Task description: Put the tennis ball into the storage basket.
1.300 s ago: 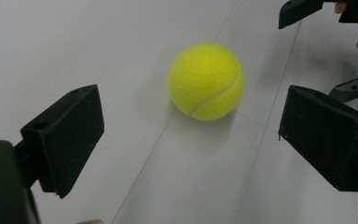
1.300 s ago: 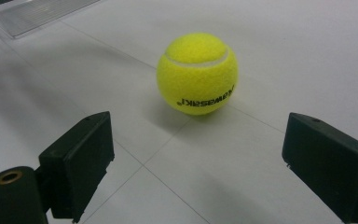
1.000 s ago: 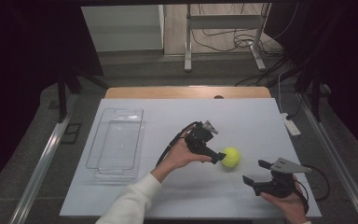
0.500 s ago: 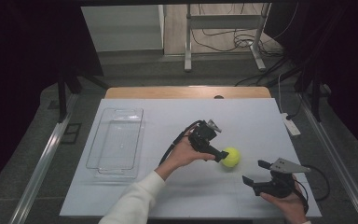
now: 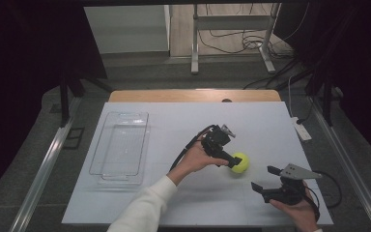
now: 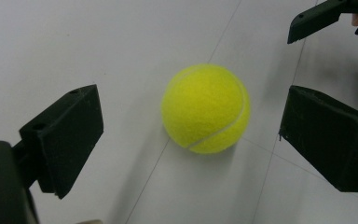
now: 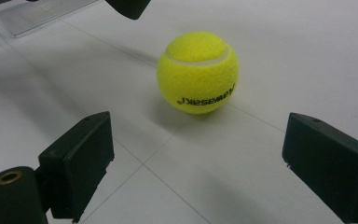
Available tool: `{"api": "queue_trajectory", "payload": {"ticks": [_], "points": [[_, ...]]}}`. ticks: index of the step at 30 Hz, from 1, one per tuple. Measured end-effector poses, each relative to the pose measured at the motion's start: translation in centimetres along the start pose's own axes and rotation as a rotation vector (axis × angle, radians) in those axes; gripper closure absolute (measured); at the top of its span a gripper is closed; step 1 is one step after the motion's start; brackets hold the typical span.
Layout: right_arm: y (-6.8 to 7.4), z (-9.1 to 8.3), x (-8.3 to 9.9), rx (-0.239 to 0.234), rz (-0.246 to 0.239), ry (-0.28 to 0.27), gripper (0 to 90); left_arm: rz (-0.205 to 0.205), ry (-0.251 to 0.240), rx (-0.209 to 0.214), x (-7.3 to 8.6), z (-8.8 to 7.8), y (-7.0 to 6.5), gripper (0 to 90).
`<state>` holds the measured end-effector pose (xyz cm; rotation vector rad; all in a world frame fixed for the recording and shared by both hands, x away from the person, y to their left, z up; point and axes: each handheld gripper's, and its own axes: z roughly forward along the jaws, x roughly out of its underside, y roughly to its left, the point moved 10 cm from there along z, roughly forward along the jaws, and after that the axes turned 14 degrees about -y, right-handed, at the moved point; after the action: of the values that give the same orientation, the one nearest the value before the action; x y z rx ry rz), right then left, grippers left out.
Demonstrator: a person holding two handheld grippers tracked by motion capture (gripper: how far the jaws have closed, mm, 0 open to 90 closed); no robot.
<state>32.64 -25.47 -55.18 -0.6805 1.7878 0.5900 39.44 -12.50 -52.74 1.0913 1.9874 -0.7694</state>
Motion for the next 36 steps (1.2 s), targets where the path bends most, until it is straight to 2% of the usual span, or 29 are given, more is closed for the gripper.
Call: {"api": "queue_trajectory", "payload": {"ticks": [10,16,18,28,36], "points": [[-0.1,0.0,0.1,0.001,0.002,0.004,9.1,0.006,0.014,0.021,-0.2,1.1,-0.4,6.0],[-0.1,0.0,0.1,0.002,0.002,0.004,9.0,-0.003,0.027,0.013,-0.3,1.9,-0.3,6.0],[-0.1,0.0,0.1,0.002,0.001,0.005,9.0,0.003,0.038,0.013,-0.2,2.0,-0.2,6.1],[-0.1,0.0,0.2,0.003,0.002,0.007,8.9,-0.017,0.061,0.013,0.3,3.3,-0.1,6.0],[-0.1,0.0,0.2,0.003,0.002,0.006,8.9,-0.012,0.088,0.011,0.9,3.9,0.1,6.0]]}}
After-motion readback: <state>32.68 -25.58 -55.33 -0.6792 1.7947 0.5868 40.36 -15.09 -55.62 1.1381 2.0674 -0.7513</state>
